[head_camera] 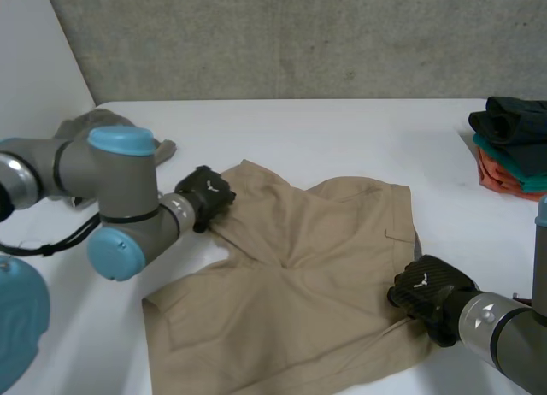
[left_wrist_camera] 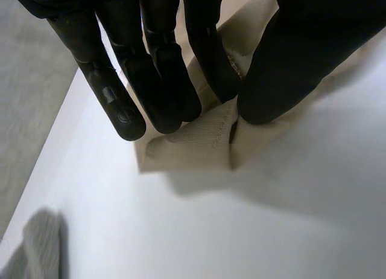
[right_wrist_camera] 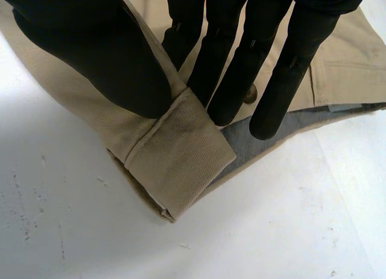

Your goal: Fold the laundry.

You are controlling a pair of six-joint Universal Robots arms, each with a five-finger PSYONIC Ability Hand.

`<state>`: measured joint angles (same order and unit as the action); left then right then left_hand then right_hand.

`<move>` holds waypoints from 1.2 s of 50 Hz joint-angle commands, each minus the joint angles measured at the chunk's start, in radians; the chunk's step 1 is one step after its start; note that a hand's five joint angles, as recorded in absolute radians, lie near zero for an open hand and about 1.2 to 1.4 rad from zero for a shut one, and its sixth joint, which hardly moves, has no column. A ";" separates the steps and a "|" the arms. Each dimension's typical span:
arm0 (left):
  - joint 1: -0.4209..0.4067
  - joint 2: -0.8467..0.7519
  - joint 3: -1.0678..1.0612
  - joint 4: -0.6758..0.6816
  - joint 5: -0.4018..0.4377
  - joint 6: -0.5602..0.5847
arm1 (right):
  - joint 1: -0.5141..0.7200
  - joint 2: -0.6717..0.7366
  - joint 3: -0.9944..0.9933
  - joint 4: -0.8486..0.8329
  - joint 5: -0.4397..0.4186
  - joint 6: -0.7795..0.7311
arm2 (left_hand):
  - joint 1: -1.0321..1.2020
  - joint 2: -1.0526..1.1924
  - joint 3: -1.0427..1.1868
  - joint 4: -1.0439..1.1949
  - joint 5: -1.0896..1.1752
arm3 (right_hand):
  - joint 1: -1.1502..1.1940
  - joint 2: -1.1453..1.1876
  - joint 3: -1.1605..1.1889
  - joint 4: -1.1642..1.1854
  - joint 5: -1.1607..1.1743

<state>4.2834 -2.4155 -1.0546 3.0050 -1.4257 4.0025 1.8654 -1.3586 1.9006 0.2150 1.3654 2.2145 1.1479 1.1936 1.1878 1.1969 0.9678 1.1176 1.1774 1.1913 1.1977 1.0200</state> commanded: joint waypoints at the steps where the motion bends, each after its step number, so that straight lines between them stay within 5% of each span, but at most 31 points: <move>1: 0.022 0.071 -0.120 0.025 -0.151 -0.089 | 0.006 0.001 0.002 -0.014 0.001 0.014 | 0.248 0.203 0.208 0.199 0.254 | 0.279 0.219 0.205 0.199 0.202; 9: 0.010 0.188 -0.196 0.026 -0.208 -0.140 | 0.008 0.006 0.002 -0.016 0.001 0.027 | 0.220 0.174 0.180 0.171 0.225 | 0.279 0.219 0.205 0.199 0.202; 15: -0.034 0.245 -0.197 0.041 -0.206 -0.149 | 0.003 0.006 -0.003 -0.032 0.000 0.047 | -0.602 -0.648 -0.642 -0.651 -0.596 | 0.279 0.219 0.205 0.199 0.202; 22: -0.056 0.305 -0.223 0.032 -0.210 -0.190 | 0.003 -0.001 -0.020 -0.068 -0.002 0.111 | -0.608 -0.654 -0.648 -0.658 -0.603 | 0.279 0.219 0.205 0.199 0.202; 34: -0.091 0.689 -0.560 -0.041 -0.144 -0.512 | 0.006 0.007 -0.106 -0.154 -0.003 0.358 | -0.679 -0.725 -0.719 -0.728 -0.673 | 0.279 0.219 0.205 0.199 0.202; 42: -0.105 0.881 -0.787 -0.081 -0.113 -0.556 | 0.009 0.076 -0.129 -0.190 -0.003 0.415 | -0.705 -0.751 -0.745 -0.754 -0.700 | 0.279 0.219 0.205 0.199 0.202; 55: -0.091 0.836 -0.946 -0.087 -0.111 -0.560 | -0.006 0.075 -0.114 -0.198 -0.003 0.410 | -0.770 -0.816 -0.810 -0.819 -0.764 | 0.279 0.219 0.205 0.199 0.202; 60: -0.111 0.811 -0.950 -0.094 -0.114 -0.559 | -0.008 0.072 -0.104 -0.201 -0.008 0.404 | -0.592 -0.637 -0.632 -0.641 -0.586 | 0.279 0.219 0.205 0.199 0.202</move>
<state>4.1891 -1.5740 -2.0037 2.9175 -1.5376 3.4419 1.8589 -1.2837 1.7865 0.0169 1.3619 2.6236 0.3866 0.3777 0.3779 0.3727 0.1989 1.1176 1.1774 1.1913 1.1977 1.0202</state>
